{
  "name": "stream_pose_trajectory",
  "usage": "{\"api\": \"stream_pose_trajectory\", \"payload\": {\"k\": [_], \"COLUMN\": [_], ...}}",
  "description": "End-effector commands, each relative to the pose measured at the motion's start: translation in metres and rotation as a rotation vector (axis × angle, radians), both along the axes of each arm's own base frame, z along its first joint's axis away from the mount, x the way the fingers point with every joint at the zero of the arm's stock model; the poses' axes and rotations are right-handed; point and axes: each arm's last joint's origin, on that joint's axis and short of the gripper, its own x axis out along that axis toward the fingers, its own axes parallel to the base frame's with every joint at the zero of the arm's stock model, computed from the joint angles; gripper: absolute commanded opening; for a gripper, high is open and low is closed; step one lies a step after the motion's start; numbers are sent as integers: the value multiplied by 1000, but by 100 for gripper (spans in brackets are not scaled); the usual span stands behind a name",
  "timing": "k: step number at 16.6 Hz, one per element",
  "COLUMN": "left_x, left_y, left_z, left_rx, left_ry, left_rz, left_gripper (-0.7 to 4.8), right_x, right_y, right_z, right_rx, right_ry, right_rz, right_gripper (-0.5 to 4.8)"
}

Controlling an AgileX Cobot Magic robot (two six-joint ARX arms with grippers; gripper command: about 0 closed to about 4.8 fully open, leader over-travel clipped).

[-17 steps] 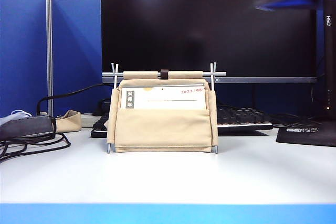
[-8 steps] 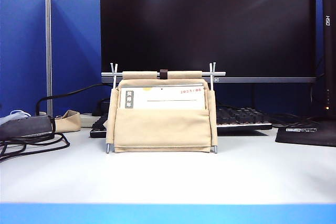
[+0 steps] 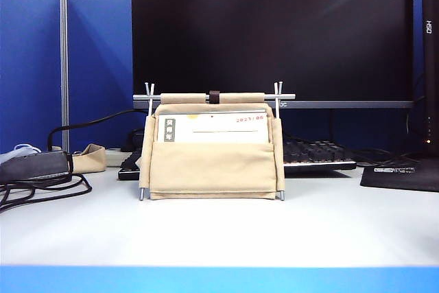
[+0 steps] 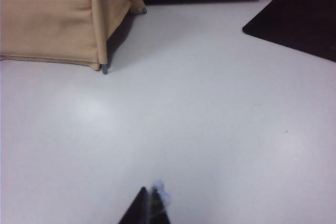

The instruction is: Turn one page of the calendar.

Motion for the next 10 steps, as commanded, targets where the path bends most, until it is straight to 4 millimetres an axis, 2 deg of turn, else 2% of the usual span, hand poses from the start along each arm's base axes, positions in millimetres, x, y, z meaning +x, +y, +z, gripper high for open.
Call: {"api": "stream_pose_trajectory", "payload": {"k": [1,10], "left_x": [0,0], "left_y": [0,0], "left_z": [1,1], "left_rx": [-4,-4], "left_ry": [-5,-5], "left_rz": [-1,-1], "left_gripper": [0,0], "right_x": [0,-1], "right_y": [0,0], "right_z": [-1,-4], "right_rx": [0,6], "right_ry": [2,33], "right_rz": [1,-6], "right_gripper": [-5,-5]}}
